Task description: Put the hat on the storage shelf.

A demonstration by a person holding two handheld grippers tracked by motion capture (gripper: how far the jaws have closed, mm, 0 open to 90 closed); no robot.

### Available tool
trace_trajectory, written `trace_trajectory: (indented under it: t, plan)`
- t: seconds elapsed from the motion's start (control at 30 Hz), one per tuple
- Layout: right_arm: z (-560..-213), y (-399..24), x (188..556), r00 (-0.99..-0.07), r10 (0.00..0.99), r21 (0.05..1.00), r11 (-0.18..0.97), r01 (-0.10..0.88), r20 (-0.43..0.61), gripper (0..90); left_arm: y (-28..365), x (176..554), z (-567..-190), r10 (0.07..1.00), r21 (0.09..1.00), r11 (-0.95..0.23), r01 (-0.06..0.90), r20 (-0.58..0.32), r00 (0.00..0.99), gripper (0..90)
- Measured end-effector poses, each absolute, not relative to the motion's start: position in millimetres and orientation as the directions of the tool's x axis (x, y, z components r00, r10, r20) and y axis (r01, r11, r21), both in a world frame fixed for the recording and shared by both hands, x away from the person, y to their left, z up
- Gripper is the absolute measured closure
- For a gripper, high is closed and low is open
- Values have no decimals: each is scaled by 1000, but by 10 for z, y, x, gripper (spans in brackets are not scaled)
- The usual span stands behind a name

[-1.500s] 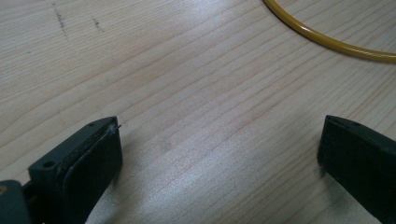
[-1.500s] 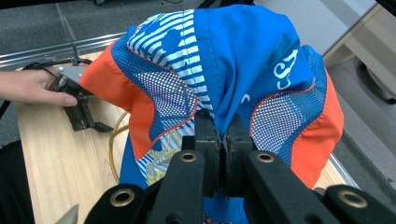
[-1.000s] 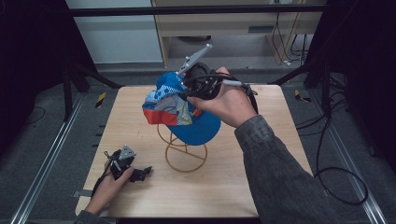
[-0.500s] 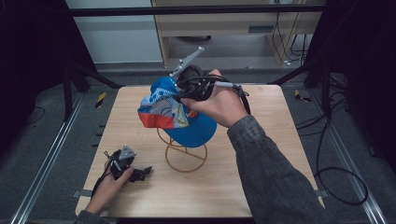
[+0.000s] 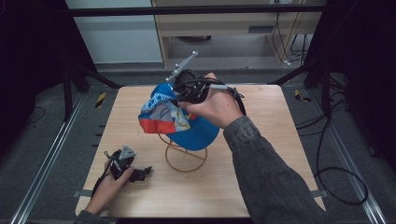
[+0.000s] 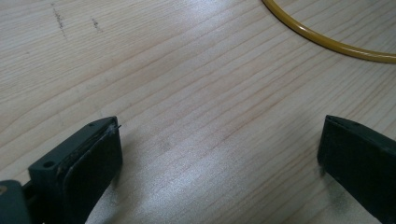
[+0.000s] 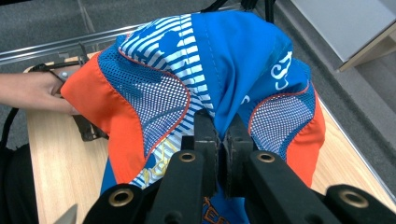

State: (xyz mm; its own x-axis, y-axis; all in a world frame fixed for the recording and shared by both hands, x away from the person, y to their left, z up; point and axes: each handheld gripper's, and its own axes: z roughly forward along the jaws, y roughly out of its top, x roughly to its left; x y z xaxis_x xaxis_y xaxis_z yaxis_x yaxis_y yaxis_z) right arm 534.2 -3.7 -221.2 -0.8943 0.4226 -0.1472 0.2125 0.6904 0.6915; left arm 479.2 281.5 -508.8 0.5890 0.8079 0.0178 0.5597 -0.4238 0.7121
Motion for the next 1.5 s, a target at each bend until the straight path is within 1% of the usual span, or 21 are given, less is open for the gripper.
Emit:
trace_trajectory:
  t: [0.77, 1.07, 1.2, 1.43, 1.5]
  plan:
    - [-2362, 12, 5344, -908, 397, 653, 725, 220, -134, 853, 2816, 4792, -5087, 808, 712, -425, 559, 19, 590, 0]
    - [-2380, -14, 5325, -907, 400, 659, 718, 222, -130, 849, 2815, 4791, -5088, 808, 712, -424, 560, 18, 589, 0]
    - [-2386, -27, 5313, -907, 402, 664, 714, 222, -128, 828, 2815, 4790, -5087, 807, 711, -425, 560, 18, 590, 0]
    - [-2402, -50, 5311, -904, 409, 666, 711, 226, -129, 767, 2814, 4790, -5087, 807, 712, -424, 560, 18, 590, 0]
    - [-2405, -55, 5311, -903, 411, 665, 710, 229, -127, 731, 2814, 4790, -5087, 807, 712, -425, 560, 18, 590, 0]
